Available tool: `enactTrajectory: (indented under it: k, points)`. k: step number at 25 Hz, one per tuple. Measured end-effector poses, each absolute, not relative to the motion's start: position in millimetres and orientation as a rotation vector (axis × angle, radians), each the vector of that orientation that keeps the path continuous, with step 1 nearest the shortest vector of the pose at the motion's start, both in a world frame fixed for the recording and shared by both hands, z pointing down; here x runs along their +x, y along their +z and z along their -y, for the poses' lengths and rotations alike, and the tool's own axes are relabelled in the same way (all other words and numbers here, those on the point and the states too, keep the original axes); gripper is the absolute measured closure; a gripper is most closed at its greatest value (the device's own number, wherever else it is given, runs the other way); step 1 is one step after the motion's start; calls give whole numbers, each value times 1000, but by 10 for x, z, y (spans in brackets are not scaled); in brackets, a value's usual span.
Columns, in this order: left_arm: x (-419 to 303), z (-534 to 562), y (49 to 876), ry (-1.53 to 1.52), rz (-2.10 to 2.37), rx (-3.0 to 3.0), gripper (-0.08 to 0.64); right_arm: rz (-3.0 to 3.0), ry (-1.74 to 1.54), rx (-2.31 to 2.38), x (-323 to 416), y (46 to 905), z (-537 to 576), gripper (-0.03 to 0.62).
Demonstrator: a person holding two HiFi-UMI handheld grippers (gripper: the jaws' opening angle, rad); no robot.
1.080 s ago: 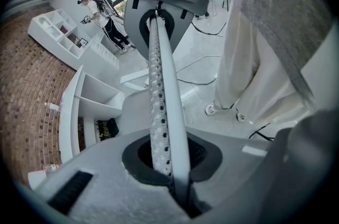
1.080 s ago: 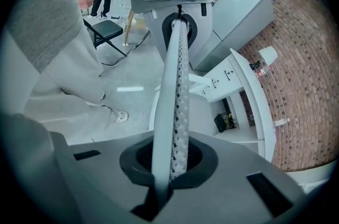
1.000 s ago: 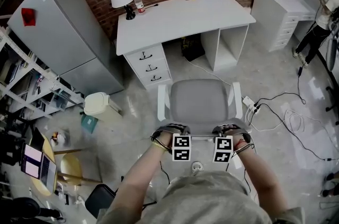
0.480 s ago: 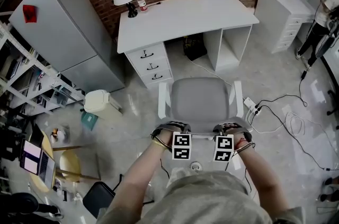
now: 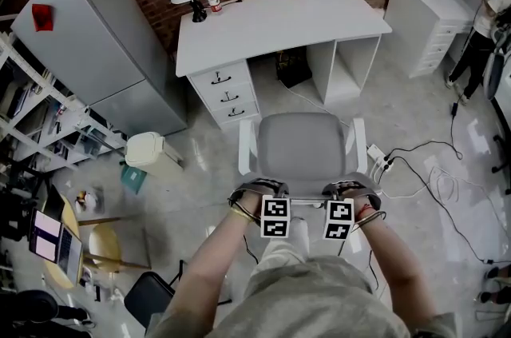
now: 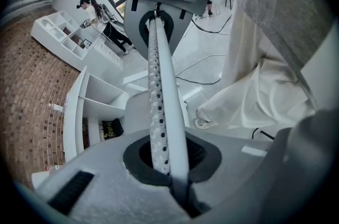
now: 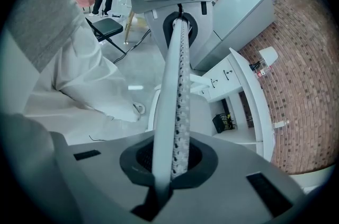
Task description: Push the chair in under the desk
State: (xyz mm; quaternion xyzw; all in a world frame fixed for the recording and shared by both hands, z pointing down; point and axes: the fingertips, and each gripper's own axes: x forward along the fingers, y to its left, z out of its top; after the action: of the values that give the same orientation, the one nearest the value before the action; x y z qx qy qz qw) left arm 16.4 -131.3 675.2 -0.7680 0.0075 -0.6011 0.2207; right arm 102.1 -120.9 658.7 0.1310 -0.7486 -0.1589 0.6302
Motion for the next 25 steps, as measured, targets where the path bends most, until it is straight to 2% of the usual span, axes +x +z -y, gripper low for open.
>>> enactTrajectory:
  k: [25]
  points:
    - [192, 1775, 6787, -1652, -10, -2104, 548, 1708, -353, 317, 1052, 6625, 1644, 581]
